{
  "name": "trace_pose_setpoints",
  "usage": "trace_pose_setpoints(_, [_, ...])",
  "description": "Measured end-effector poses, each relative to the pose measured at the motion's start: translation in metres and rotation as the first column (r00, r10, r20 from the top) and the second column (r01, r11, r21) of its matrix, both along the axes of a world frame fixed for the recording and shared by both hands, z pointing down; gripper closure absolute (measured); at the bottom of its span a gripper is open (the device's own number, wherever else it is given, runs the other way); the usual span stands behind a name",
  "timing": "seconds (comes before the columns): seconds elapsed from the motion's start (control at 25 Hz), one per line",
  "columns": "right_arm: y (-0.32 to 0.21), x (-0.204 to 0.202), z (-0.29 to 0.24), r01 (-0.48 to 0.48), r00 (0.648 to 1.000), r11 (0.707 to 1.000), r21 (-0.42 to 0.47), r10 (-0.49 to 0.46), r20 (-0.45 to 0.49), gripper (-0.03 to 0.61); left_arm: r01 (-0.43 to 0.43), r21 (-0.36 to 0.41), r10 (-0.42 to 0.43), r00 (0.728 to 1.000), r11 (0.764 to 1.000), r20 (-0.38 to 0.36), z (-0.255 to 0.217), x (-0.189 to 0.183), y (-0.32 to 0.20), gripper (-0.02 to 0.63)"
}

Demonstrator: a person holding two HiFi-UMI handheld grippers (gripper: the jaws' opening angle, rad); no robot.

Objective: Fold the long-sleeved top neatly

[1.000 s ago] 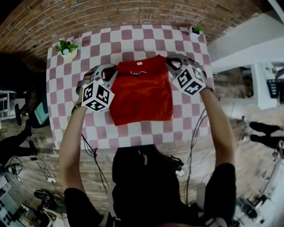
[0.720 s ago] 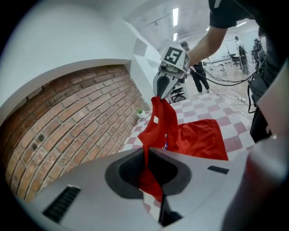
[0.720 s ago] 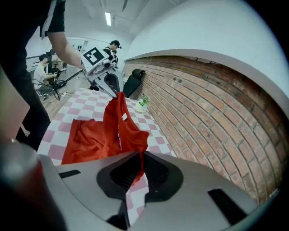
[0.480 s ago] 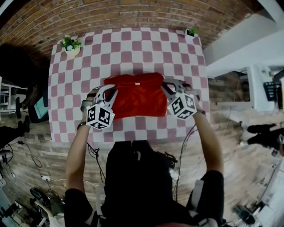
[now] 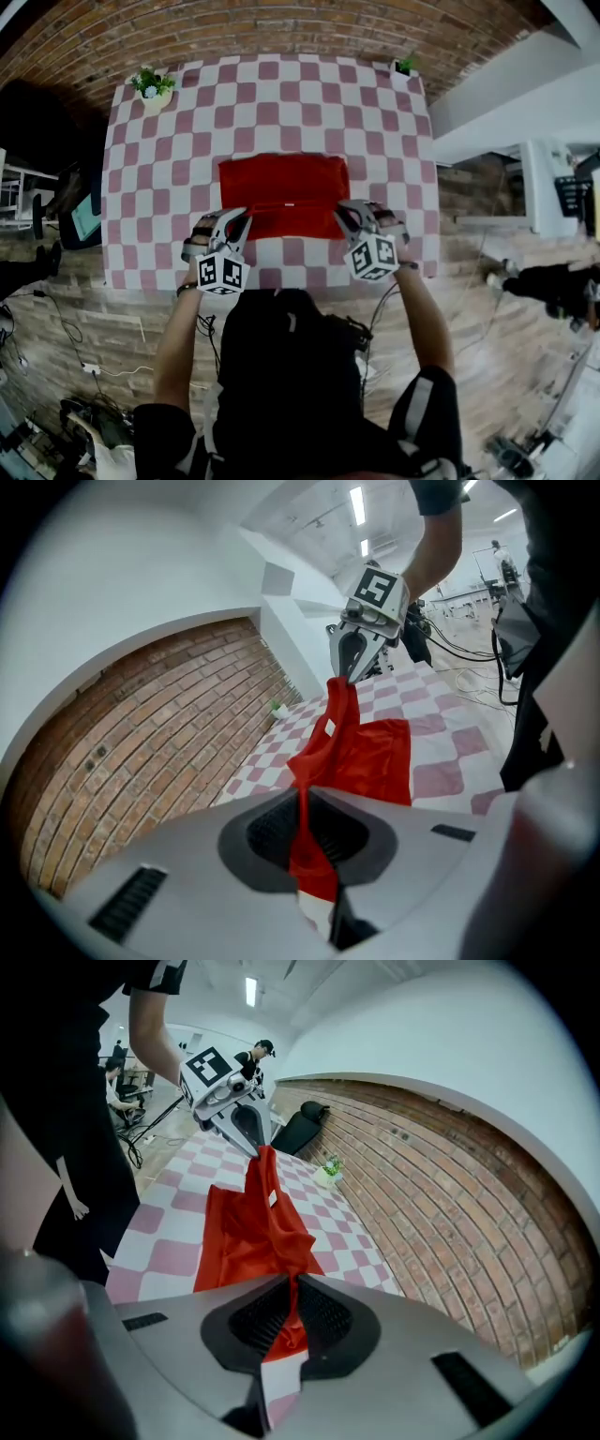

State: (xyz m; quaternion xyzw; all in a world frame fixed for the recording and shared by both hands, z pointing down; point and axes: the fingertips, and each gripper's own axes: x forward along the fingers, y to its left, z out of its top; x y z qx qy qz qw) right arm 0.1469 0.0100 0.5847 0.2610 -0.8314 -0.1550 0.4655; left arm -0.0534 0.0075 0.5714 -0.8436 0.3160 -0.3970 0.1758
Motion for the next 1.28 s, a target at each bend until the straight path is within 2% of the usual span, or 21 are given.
trace_pose_setpoints(0.2, [0.026, 0.000, 0.035, -0.017, 1.000, 1.000, 0.005, 0.017, -0.022, 0.548, 0.018, 0.025, -0.019, 0.999, 1.000, 0.043, 0.034, -0.001, 0.018, 0.583])
trace_pose_setpoints(0.68, [0.064, -0.002, 0.125, -0.055, 0.995, 0.995, -0.080, 0.047, -0.090, 0.548, 0.022, -0.077, -0.009, 0.986, 0.997, 0.164, 0.124, -0.009, 0.044, 0.583])
trace_pose_setpoints(0.96, [0.069, 0.002, 0.155, -0.081, 0.990, 0.988, -0.133, 0.064, -0.127, 0.548, 0.082, -0.197, -0.046, 0.983, 0.977, 0.180, 0.161, -0.013, 0.056, 0.581])
trace_pose_setpoints(1.12, [0.073, 0.001, 0.159, -0.108, 0.989, 0.980, -0.168, 0.089, -0.117, 0.546, 0.100, -0.240, -0.064, 0.986, 0.966, 0.156, 0.164, -0.007, 0.060, 0.577])
trace_pose_setpoints(1.2, [0.075, -0.001, 0.161, -0.107, 0.989, 0.976, -0.191, 0.086, -0.117, 0.541, 0.093, -0.265, -0.055, 0.988, 0.960, 0.147, 0.166, -0.006, 0.062, 0.538])
trace_pose_setpoints(1.28, [0.081, -0.004, 0.164, -0.100, 0.990, 0.969, -0.224, 0.074, -0.119, 0.488, 0.083, -0.306, -0.043, 0.990, 0.948, 0.137, 0.169, -0.004, 0.067, 0.488])
